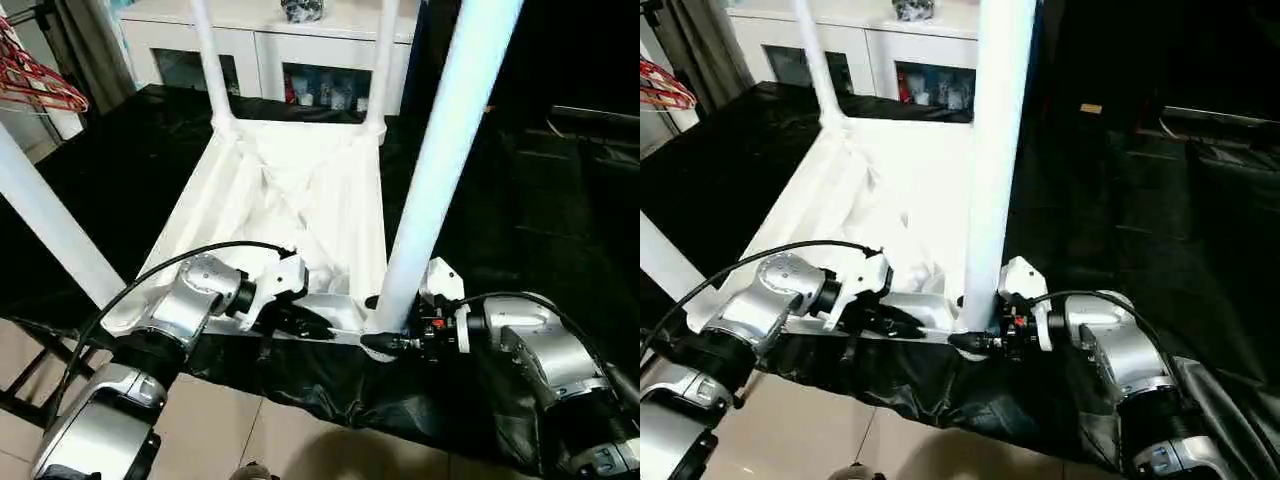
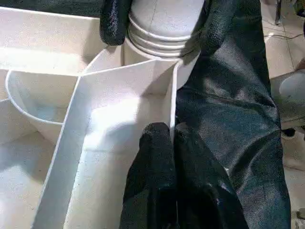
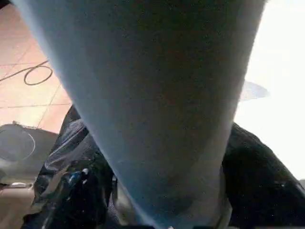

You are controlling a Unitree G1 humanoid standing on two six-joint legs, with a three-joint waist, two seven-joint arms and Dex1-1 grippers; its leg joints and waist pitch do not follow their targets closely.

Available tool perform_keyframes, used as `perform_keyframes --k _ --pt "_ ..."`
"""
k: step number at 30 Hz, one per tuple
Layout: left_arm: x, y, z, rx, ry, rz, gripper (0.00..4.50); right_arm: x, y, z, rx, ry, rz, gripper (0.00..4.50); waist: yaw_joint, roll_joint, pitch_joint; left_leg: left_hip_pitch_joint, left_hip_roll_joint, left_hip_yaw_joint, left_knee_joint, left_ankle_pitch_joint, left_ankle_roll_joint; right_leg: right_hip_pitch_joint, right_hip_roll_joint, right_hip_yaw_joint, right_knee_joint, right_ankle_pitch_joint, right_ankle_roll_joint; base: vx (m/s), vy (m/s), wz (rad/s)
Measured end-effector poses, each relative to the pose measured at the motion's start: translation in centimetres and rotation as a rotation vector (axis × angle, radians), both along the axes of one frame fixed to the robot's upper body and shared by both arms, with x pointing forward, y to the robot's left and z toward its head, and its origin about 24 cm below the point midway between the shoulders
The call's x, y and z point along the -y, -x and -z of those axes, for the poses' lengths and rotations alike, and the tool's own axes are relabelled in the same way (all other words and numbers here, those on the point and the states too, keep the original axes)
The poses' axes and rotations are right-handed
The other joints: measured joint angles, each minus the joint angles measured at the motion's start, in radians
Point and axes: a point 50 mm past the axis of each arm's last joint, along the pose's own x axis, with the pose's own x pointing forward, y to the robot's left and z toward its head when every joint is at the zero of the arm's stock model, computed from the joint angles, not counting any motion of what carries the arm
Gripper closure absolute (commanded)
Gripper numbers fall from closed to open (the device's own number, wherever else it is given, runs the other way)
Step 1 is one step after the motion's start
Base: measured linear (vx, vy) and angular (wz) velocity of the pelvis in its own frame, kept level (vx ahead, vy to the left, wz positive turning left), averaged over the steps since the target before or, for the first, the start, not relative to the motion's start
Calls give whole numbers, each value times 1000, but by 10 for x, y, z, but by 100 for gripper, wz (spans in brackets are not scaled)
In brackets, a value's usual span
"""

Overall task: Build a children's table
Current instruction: Rotate leg to tighten

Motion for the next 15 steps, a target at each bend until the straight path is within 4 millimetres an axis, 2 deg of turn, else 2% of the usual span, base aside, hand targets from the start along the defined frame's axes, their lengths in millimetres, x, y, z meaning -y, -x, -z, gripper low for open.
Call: perform_keyframes --k 4,11,15 --pt "0 0 0 1 1 6 450 0 1 1 -4 -5 1 189 0 0 0 0 0 0 0 0 0 0 0 0 0 0 0 0 0 0" --pt "1 0 1 3 4 1 450 -2 3 3 -11 -28 18 191 3 -1 0 0 0 0 0 0 0 0 0 0 0 0 0 0 0 0" --pt "8 -10 2 63 5 -128 450 -5 -9 10 19 -81 259 191 -8 -5 -1 3 0 0 2 1 -2 1 0 1 5 0 0 0 0 0"
